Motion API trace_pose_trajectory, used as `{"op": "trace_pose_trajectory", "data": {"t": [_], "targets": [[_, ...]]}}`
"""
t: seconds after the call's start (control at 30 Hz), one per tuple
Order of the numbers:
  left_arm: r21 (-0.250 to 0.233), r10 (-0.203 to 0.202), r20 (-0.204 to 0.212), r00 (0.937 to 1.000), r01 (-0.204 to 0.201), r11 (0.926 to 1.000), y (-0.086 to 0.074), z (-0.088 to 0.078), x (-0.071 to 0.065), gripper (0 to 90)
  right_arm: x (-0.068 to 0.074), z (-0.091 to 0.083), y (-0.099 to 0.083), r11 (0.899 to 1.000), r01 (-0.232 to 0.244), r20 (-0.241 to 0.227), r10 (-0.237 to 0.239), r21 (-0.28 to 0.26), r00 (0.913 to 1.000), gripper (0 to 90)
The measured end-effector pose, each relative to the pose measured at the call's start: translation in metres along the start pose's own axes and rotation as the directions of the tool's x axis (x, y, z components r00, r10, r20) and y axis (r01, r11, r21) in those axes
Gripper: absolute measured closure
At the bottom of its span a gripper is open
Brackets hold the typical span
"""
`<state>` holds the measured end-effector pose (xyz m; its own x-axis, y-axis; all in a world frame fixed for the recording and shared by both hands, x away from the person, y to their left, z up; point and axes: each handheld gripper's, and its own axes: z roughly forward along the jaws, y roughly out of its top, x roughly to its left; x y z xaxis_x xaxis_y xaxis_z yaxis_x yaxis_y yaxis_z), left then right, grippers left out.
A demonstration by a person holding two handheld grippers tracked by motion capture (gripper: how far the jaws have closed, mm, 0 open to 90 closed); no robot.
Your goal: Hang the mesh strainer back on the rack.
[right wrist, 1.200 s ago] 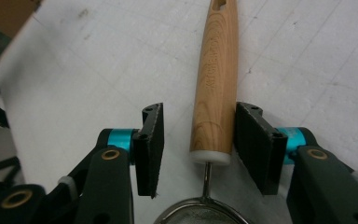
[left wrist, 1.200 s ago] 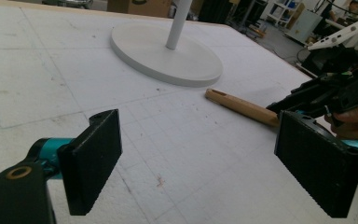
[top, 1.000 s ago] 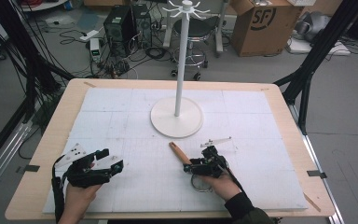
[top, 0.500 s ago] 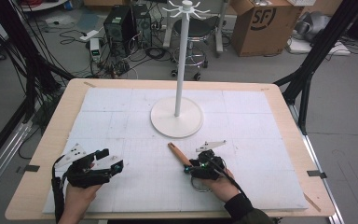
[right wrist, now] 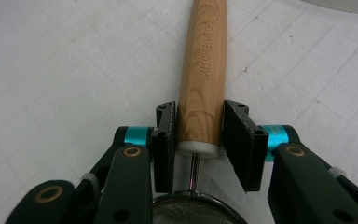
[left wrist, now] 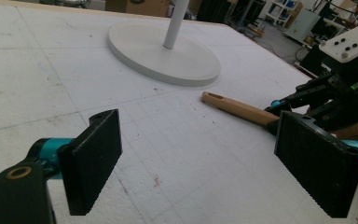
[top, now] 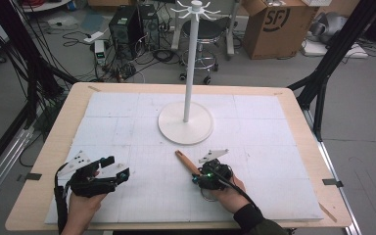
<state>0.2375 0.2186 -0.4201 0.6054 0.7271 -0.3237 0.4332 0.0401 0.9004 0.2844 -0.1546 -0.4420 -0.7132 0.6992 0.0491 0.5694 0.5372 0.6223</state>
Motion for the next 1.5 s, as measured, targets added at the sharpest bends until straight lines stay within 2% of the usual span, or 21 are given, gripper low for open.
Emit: {"op": "trace_pose_trajectory", "data": {"t": [0.13,0.3,0.43,0.57,0.67,0.8,1.03,1.13,1.23,1.37,1.5], "targets": [[-0.003,0.004,-0.002,1.0000,-0.004,1.0000,0.000,-0.001,-0.001,15.5,0.005,0.001,-0.001,1.000,0.017,0.038,-0.017,-0.003,0.9991,64.8],[-0.001,0.007,-0.004,1.0000,-0.007,1.0000,0.000,-0.001,-0.002,15.5,0.003,0.001,0.000,1.000,0.008,0.024,-0.008,0.000,0.9997,66.0],[-0.001,0.006,-0.006,1.0000,-0.006,1.0000,0.000,-0.001,-0.001,15.5,0.004,0.001,0.000,1.000,0.011,0.034,-0.011,0.003,0.9994,67.5],[-0.008,0.001,-0.011,0.9999,-0.001,1.0000,0.000,-0.003,0.000,15.5,0.000,0.000,0.001,1.000,-0.013,0.003,0.013,0.002,0.9999,68.6],[-0.012,-0.003,-0.012,0.9999,0.002,0.9999,0.000,-0.003,0.002,15.5,0.001,0.000,0.002,1.000,0.002,0.010,-0.002,0.006,1.0000,68.9],[-0.013,-0.004,-0.011,0.9999,0.004,0.9999,0.000,-0.003,0.002,15.5,-0.004,-0.001,0.003,1.000,-0.018,-0.024,0.019,0.013,0.9995,69.3],[-0.020,-0.002,-0.014,0.9999,0.002,0.9998,0.001,-0.004,0.002,15.5,-0.003,-0.001,0.004,1.000,0.007,-0.015,-0.007,0.012,0.9999,69.6],[-0.020,-0.004,-0.015,0.9999,0.004,0.9998,0.001,-0.004,0.002,15.6,-0.003,-0.003,0.004,1.000,0.000,-0.007,0.000,0.001,1.0000,70.4],[-0.020,-0.003,-0.016,0.9999,0.003,0.9998,0.001,-0.005,0.003,15.6,-0.008,-0.004,0.004,1.000,-0.026,-0.021,0.025,-0.011,0.9995,70.9],[-0.019,-0.001,-0.016,0.9999,0.001,0.9998,0.002,-0.005,0.003,15.6,-0.007,-0.003,0.003,1.000,-0.010,-0.024,0.010,0.008,0.9997,70.9],[-0.017,-0.001,-0.015,0.9999,0.001,0.9999,0.001,-0.004,0.002,15.6,-0.011,-0.002,0.005,0.999,-0.020,-0.053,0.022,0.026,0.9984,71.0]]}}
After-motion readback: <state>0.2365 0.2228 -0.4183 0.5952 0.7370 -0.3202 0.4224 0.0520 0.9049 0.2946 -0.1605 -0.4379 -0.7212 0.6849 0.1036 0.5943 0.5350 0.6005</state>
